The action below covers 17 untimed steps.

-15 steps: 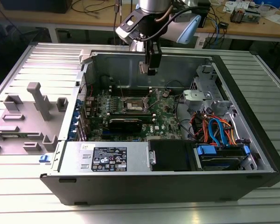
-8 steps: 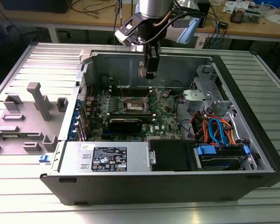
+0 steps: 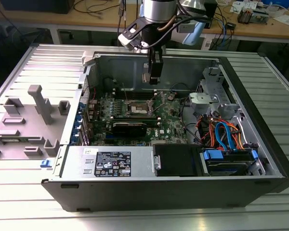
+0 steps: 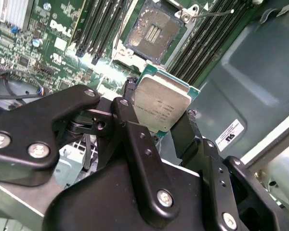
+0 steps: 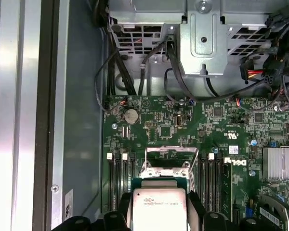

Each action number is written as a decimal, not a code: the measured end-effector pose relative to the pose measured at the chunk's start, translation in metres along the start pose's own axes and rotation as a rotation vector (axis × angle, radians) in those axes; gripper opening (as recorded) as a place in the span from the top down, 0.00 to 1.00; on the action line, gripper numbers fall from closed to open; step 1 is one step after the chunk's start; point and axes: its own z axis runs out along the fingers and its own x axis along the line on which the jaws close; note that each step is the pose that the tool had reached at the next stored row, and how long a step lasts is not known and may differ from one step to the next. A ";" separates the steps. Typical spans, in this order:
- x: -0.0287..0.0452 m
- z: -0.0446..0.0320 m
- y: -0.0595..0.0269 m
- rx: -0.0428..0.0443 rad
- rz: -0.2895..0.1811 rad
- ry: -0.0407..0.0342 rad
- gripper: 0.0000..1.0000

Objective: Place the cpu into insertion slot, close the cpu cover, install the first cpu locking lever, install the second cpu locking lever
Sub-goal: 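Place the cpu into insertion slot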

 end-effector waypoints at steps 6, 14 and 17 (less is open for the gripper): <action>-0.0038 0.0132 -0.0006 0.0007 0.004 -0.0001 0.46; -0.0046 0.0168 -0.0022 -0.0250 0.005 -0.0002 0.46; -0.0046 0.0170 -0.0022 -0.0250 0.006 -0.0003 0.46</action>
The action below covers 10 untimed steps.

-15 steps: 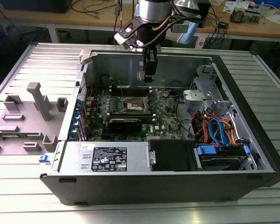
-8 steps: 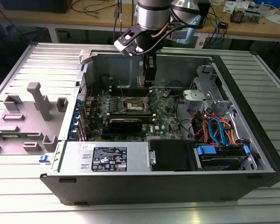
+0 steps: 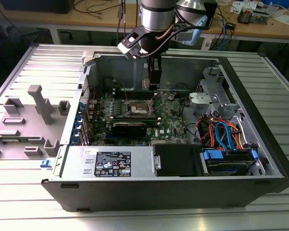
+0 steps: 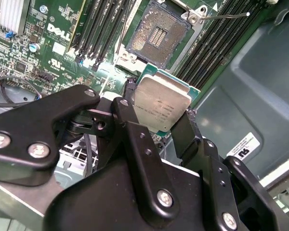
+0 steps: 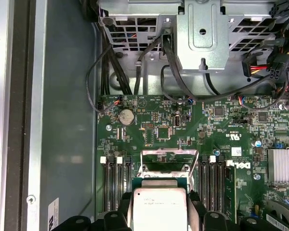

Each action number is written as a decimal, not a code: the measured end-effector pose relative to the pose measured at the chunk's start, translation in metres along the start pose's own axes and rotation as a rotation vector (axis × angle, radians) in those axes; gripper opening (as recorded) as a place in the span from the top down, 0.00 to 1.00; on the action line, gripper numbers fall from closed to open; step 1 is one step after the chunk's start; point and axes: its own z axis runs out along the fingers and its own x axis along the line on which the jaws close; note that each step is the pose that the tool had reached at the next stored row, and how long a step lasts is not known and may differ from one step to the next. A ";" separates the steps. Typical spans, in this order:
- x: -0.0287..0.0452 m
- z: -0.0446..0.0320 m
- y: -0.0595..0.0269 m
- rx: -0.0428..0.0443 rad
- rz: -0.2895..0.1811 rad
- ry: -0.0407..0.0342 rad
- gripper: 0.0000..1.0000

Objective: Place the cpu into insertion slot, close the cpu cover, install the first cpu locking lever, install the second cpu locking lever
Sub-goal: 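Place the cpu into insertion slot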

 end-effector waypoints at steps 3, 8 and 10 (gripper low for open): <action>0.0000 0.0001 0.0000 0.0000 0.000 0.0000 0.46; 0.0000 0.0002 0.0000 0.0000 0.000 0.0000 0.46; 0.0000 0.0003 -0.0011 -0.0001 0.000 0.0001 0.46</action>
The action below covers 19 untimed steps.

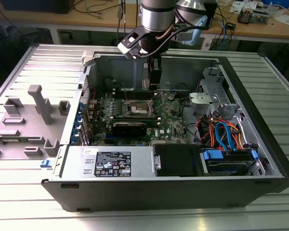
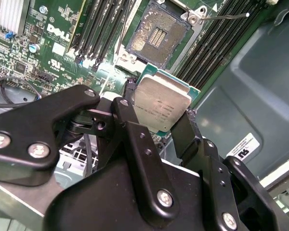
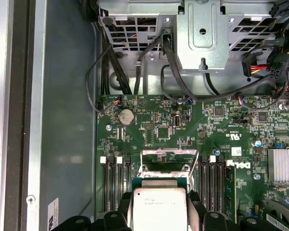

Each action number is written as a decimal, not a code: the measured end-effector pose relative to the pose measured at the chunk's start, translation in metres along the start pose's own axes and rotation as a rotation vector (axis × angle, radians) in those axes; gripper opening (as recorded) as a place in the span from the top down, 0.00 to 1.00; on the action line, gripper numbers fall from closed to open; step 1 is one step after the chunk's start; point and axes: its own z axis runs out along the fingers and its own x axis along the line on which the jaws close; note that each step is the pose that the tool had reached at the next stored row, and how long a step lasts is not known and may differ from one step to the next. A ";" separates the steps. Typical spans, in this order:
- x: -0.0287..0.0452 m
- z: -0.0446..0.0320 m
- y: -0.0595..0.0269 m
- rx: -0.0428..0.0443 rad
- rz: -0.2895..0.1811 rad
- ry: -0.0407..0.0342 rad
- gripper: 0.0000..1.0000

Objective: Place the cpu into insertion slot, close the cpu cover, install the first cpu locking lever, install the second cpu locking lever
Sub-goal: 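Place the cpu into insertion slot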

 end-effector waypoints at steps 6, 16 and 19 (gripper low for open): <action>0.0001 0.0035 -0.0056 0.0000 0.000 0.0000 0.46; -0.0001 0.0186 -0.0132 -0.0011 -0.003 -0.0001 0.46; -0.0001 0.0209 -0.0200 -0.0076 -0.006 0.0001 0.46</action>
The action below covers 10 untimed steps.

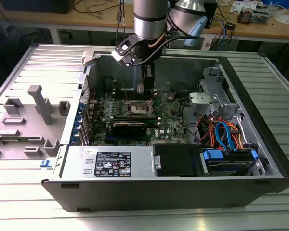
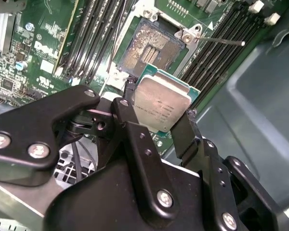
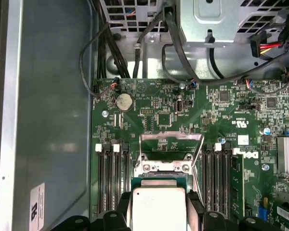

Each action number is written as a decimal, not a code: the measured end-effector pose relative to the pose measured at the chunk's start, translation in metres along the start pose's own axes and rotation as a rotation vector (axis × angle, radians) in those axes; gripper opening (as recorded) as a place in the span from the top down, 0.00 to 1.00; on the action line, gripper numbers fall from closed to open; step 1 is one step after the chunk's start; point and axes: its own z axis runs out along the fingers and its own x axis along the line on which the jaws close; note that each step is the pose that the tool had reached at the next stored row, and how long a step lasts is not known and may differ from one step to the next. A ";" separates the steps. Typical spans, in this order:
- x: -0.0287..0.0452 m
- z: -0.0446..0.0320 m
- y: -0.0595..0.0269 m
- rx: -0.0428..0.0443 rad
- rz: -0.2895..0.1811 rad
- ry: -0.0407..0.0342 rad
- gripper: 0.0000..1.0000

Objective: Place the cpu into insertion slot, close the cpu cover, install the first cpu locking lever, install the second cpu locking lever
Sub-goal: 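Place the cpu into insertion slot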

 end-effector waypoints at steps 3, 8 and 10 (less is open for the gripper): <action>0.0001 0.0024 -0.0058 -0.0188 -0.004 0.0001 0.46; 0.0002 0.0059 -0.0102 -0.0456 -0.006 -0.0001 0.46; 0.0001 0.0086 -0.0105 -0.0456 -0.006 -0.0001 0.46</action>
